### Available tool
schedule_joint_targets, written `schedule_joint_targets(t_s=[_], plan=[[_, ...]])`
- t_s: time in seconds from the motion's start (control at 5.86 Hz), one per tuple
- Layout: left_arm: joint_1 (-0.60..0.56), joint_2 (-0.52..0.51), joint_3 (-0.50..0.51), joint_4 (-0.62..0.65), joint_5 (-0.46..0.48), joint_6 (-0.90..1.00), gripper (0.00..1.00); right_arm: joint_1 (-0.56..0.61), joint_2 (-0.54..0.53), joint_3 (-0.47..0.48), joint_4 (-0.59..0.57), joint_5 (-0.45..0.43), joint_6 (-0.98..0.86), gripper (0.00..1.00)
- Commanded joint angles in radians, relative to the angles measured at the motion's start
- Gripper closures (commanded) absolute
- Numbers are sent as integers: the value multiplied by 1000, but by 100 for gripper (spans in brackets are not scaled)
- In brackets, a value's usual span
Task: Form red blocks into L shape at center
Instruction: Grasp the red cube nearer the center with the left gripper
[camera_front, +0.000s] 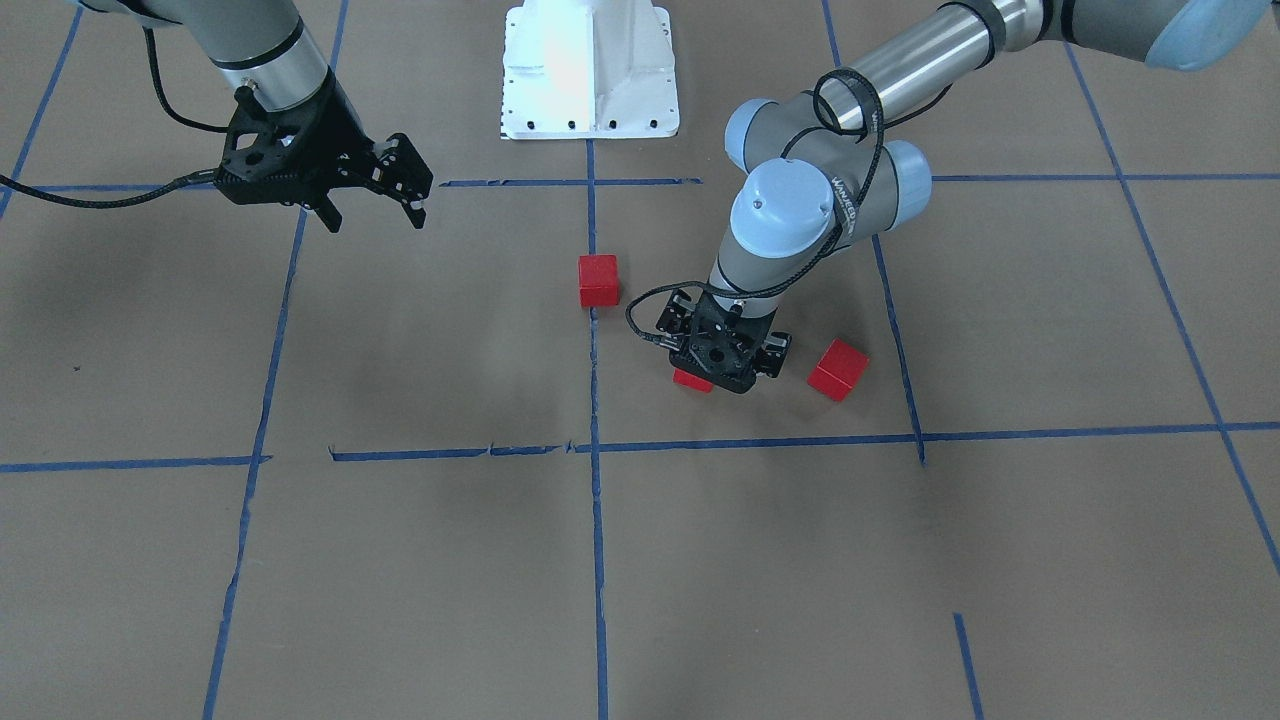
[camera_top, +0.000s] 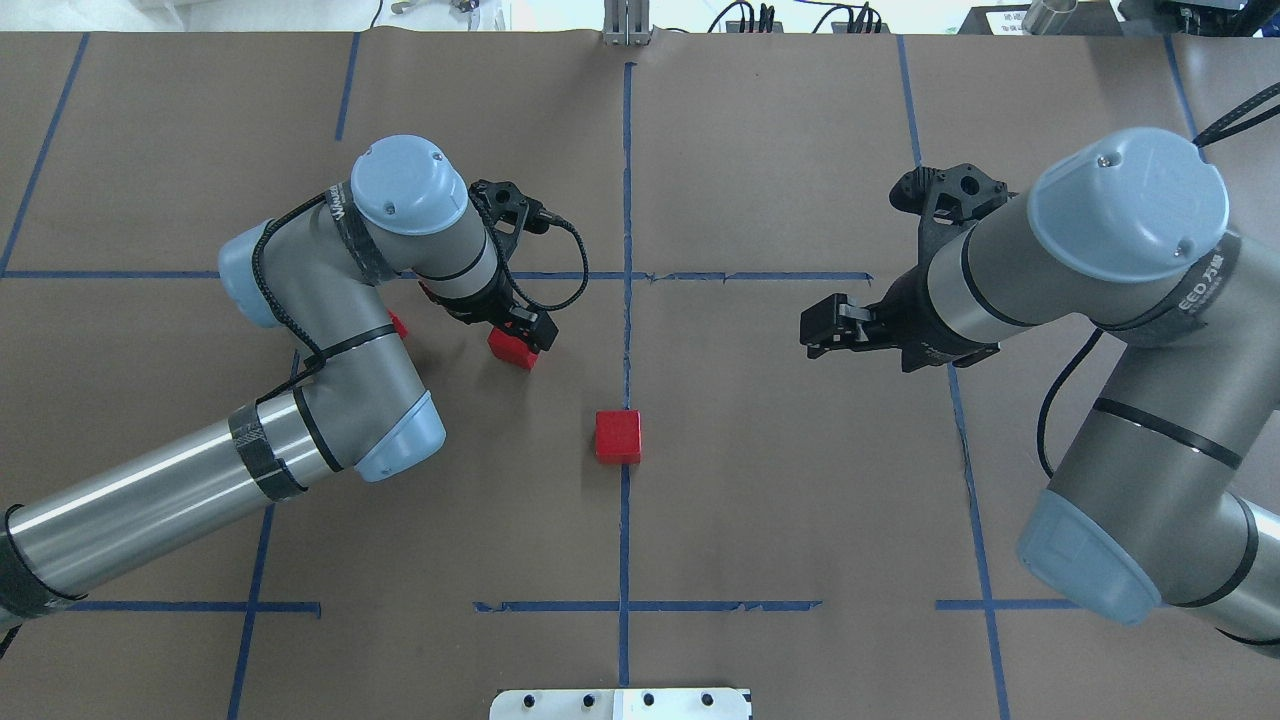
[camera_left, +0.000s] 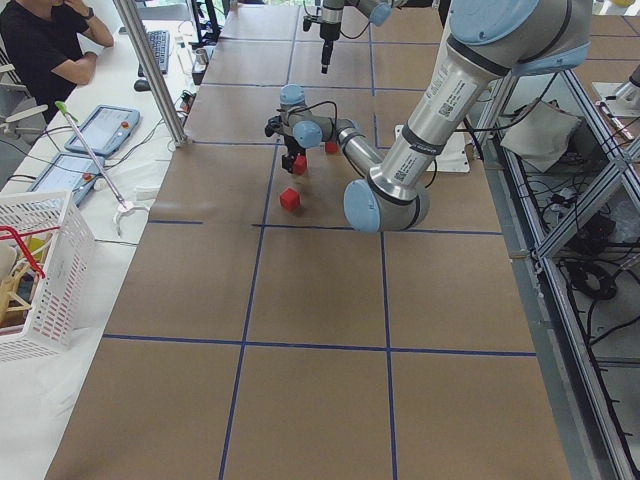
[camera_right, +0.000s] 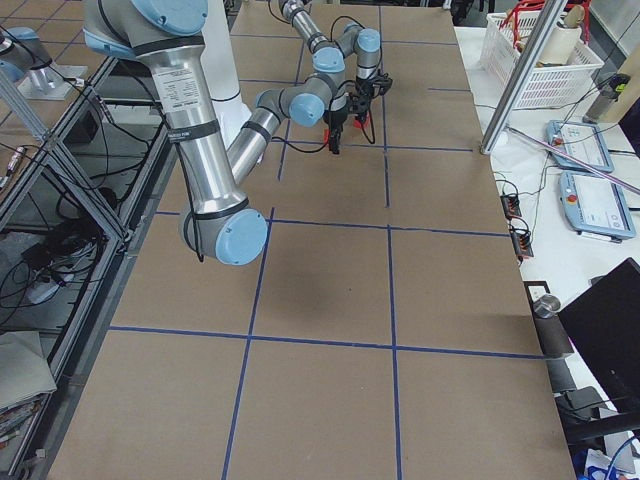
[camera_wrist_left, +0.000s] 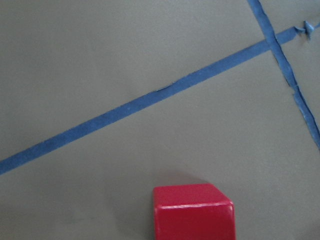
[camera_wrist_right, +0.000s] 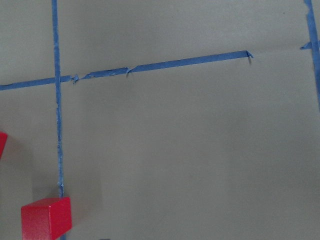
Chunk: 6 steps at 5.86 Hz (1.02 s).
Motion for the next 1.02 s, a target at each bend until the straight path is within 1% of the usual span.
schedule_joint_targets(t_s=[0.0,0.17,0.34,0.51,0.68,0.85], plan=[[7,-2,13,-24,1,-25,0,-1,-1,0,0,0,0,0],[17,-2,14,-44,30,-27,8,-1,-1,0,0,0,0,0],[27,-2,8,-44,30,-74,41,-1,-1,0,0,0,1,0],[28,-4,-1,-47,30,-115,78,-1,0,0,0,-2,2,0],[28,-16,-10,-44,32,-127,96,-1,0,0,0,-2,2,0],[34,-61,-10,-41,34,-289,97,-1,0,1,0,-3,3,0]])
